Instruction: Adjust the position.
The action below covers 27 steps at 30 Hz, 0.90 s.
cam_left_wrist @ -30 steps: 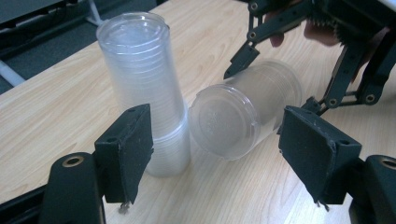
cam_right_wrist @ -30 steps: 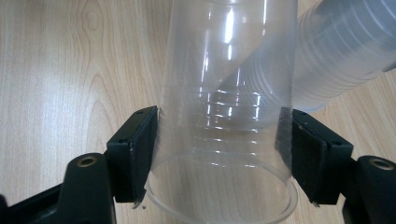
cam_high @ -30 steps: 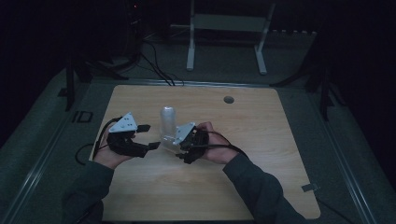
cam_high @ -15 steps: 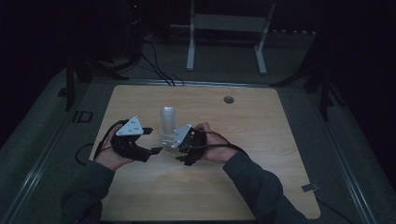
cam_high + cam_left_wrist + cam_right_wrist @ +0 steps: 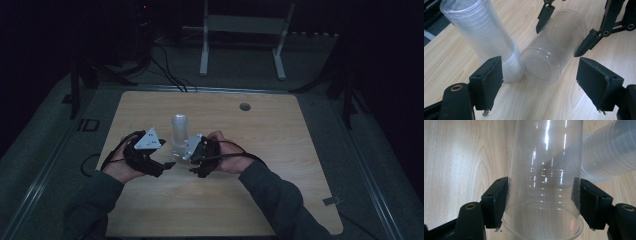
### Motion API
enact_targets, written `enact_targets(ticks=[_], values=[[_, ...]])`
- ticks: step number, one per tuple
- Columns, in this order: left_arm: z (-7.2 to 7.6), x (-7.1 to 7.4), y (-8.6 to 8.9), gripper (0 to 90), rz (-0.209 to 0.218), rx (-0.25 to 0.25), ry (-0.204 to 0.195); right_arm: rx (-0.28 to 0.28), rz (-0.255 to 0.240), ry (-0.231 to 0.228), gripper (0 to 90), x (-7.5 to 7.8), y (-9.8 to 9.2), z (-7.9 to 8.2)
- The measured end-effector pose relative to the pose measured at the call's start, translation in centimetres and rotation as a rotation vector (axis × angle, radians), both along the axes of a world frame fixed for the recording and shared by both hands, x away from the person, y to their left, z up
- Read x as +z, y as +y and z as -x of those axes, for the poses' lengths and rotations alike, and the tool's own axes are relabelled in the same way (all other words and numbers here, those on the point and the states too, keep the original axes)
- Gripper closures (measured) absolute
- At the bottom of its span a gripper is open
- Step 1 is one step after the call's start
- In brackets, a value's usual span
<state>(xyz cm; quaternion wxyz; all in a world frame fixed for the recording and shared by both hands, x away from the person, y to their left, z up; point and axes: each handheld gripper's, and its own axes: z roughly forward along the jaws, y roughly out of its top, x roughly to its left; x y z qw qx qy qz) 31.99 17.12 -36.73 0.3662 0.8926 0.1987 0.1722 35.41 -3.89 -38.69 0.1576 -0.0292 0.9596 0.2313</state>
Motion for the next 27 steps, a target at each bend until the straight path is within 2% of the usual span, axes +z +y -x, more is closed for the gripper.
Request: enact_targets(ticks=[8, 16, 22, 27], values=[[0.1, 0.1, -0.6, 22.2, -0.041, -0.024, 0.004, 0.020, 0.030, 0.003, 30.2, -0.1, 0.3, 0.2], [0.2, -0.2, -1.3, 23.0, -0.100, -0.048, 0.021, 0.033, 0.084, -0.028, 30.2, -0.3, 0.5, 0.6], [0.2, -0.3, -1.5, 22.1, -0.121, -0.062, 0.031, 0.038, 0.093, -0.029, 30.2, -0.3, 0.7, 0.6], [0.1, -0.4, -1.9, 21.7, -0.164, -0.074, 0.033, 0.047, 0.105, -0.031, 30.2, -0.4, 0.9, 0.7]])
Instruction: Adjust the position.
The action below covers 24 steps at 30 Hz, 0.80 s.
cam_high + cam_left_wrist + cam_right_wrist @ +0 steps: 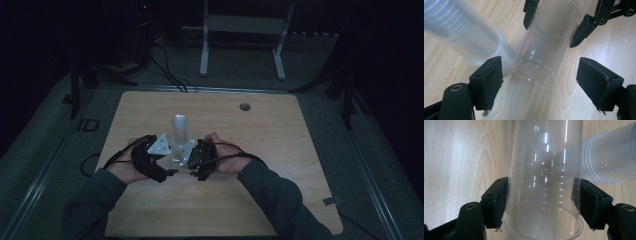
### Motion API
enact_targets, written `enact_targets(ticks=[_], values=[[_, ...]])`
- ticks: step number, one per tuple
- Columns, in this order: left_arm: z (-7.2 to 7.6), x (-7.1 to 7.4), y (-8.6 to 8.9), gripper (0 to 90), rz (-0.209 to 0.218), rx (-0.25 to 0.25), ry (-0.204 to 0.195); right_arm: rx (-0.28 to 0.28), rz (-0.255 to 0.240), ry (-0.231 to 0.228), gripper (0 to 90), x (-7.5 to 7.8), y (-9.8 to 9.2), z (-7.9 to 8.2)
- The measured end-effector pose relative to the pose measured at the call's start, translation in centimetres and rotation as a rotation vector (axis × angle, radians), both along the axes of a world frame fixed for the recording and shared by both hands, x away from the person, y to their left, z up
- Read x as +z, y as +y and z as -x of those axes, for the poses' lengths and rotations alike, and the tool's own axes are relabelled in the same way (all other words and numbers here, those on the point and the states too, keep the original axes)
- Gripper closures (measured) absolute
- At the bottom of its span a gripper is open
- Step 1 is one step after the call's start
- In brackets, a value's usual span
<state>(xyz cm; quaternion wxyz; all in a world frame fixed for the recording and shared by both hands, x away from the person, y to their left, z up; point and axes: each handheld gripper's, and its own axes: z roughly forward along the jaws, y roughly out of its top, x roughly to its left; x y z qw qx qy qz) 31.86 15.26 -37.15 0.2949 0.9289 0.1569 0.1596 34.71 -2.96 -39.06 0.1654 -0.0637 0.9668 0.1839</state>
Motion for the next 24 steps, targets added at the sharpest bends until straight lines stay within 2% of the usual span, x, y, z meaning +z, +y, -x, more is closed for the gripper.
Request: enact_targets(ticks=[13, 20, 24], values=[[0.1, -0.6, -1.1, 21.8, -0.102, -0.028, -0.016, 0.019, 0.028, -0.021, 30.4, -0.2, 0.2, 0.2], [0.1, -0.8, -1.3, 21.7, -0.116, -0.038, -0.006, 0.026, 0.028, -0.027, 30.4, -0.2, 0.2, 0.3], [-0.1, -1.0, -1.2, 20.9, -0.104, -0.036, 0.007, 0.031, 0.026, -0.028, 30.5, -0.2, 0.3, 0.4]])
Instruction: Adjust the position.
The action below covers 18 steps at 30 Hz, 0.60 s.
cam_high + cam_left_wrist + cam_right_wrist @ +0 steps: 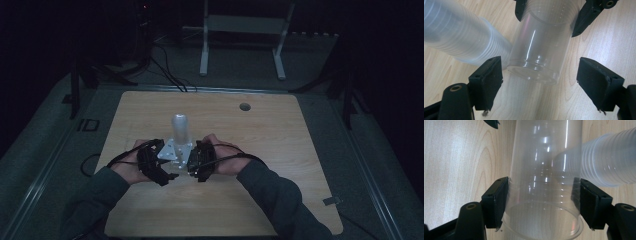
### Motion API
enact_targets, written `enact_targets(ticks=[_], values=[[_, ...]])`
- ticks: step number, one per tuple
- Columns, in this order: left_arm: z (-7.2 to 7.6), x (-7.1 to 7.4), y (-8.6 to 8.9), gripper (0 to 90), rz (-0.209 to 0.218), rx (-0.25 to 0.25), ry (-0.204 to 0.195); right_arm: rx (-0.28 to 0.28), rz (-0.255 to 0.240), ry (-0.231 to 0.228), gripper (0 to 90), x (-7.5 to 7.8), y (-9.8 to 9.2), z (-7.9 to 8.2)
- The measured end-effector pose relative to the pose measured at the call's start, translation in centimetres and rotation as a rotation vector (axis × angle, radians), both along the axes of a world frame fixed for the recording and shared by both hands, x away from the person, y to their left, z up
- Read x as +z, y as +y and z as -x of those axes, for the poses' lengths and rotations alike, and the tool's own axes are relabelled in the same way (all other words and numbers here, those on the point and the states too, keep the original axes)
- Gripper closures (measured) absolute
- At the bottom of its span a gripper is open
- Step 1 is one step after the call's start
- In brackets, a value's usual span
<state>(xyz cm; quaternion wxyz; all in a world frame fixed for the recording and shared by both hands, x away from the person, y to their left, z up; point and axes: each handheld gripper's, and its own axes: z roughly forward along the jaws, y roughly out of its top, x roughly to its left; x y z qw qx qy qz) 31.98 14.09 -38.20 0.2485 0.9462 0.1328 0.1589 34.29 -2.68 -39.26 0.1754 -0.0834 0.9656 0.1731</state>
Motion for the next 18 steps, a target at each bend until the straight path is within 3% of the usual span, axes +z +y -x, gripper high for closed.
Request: enact_targets(ticks=[11, 18], values=[[-0.30, -0.72, 0.03, 23.3, -0.003, 0.013, 0.020, 0.020, -0.017, -0.017, 30.9, 0.20, 0.23, 0.43], [-0.43, -0.90, 0.05, 33.2, -0.017, 0.015, 0.027, 0.025, -0.025, -0.018, 31.0, 0.32, 0.16, 0.46]])
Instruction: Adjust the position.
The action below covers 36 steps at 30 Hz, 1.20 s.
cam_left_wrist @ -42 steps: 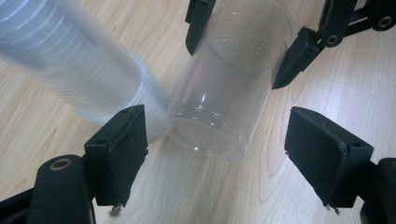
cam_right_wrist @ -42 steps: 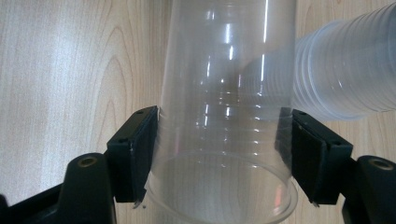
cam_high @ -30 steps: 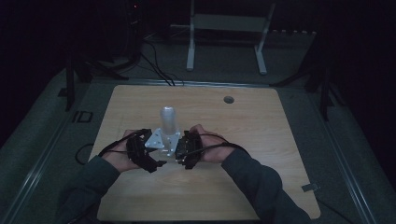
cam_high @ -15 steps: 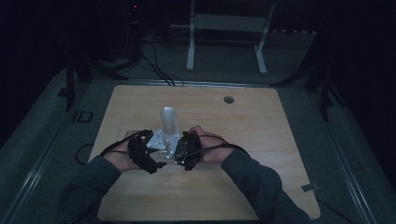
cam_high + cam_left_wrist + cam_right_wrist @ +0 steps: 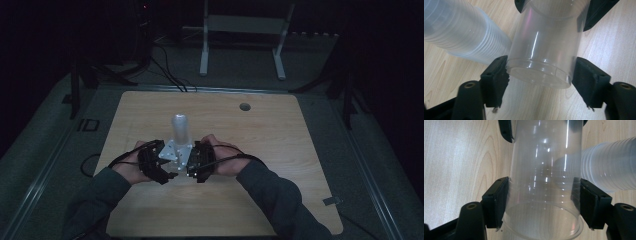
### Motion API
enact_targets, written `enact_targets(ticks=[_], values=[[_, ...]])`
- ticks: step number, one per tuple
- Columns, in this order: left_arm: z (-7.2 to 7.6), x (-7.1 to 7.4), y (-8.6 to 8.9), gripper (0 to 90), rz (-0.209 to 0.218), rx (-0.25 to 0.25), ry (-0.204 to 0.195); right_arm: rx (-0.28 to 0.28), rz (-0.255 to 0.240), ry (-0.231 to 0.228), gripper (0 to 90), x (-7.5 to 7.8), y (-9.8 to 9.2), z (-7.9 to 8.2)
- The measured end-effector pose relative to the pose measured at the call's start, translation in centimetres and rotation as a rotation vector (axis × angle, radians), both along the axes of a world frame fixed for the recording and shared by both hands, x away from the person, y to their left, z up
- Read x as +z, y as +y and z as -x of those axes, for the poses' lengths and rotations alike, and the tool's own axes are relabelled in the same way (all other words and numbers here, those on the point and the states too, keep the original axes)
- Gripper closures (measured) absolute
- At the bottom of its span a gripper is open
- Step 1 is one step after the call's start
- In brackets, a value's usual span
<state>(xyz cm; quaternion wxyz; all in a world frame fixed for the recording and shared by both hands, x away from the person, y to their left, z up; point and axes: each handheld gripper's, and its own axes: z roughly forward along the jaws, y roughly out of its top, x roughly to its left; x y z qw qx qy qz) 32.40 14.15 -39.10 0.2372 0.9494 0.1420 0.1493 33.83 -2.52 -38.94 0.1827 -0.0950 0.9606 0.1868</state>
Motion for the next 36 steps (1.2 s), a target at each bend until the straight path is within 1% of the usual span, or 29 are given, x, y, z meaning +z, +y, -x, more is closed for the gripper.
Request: enact_targets(ticks=[3, 7, 10, 13, 14, 17, 21, 22, 24, 25, 28, 30, 36], values=[[0.0, 0.0, 0.0, 37.6, 0.001, -0.001, 0.003, 0.006, 0.001, -0.002, 31.0, 0.0, 0.0, 0.0], [0.0, 0.0, 0.0, 39.6, -0.001, -0.005, 0.006, 0.006, 0.004, 0.003, 30.5, -0.1, 0.0, 0.0], [0.0, -0.1, 0.1, 40.5, 0.004, -0.007, 0.009, 0.006, 0.003, 0.007, 26.6, -0.2, 0.0, 0.1], [0.0, -0.1, 0.1, 41.0, -0.001, -0.006, 0.005, 0.012, -0.002, 0.003, 20.7, -0.2, 0.0, 0.1], [-0.1, -0.1, 0.2, 41.2, 0.002, -0.007, 0.004, 0.022, -0.003, 0.002, 19.8, -0.2, 0.0, 0.0], [-0.2, -0.2, 0.4, 41.4, 0.008, 0.002, 0.007, 0.015, -0.004, 0.005, 17.2, -0.1, -0.1, 0.2], [-0.2, -0.3, 0.5, 41.4, 0.018, 0.006, 0.006, 0.024, -0.020, -0.001, 15.2, 0.1, -0.2, 0.2], [-0.3, -0.3, 0.5, 41.4, 0.020, 0.008, 0.006, 0.017, -0.022, -0.002, 15.0, 0.1, -0.2, 0.3], [-0.3, -0.2, 0.6, 41.4, 0.015, 0.005, 0.003, 0.022, -0.036, -0.008, 14.9, 0.3, -0.2, 0.2], [-0.3, -0.3, 0.6, 41.5, 0.022, 0.007, 0.006, 0.016, -0.039, -0.010, 14.9, 0.4, -0.3, 0.3], [-0.3, -0.4, 0.7, 41.6, 0.037, 0.014, 0.008, 0.021, -0.060, -0.014, 14.5, 0.8, -0.5, 0.1], [-0.4, -0.4, 0.8, 41.6, 0.039, 0.014, 0.009, 0.020, -0.072, -0.011, 14.5, 1.1, -0.6, 0.1], [-0.6, -0.5, 1.0, 41.6, 0.045, 0.024, 0.013, 0.007, -0.096, -0.016, 14.9, 1.7, -1.1, 0.0]])
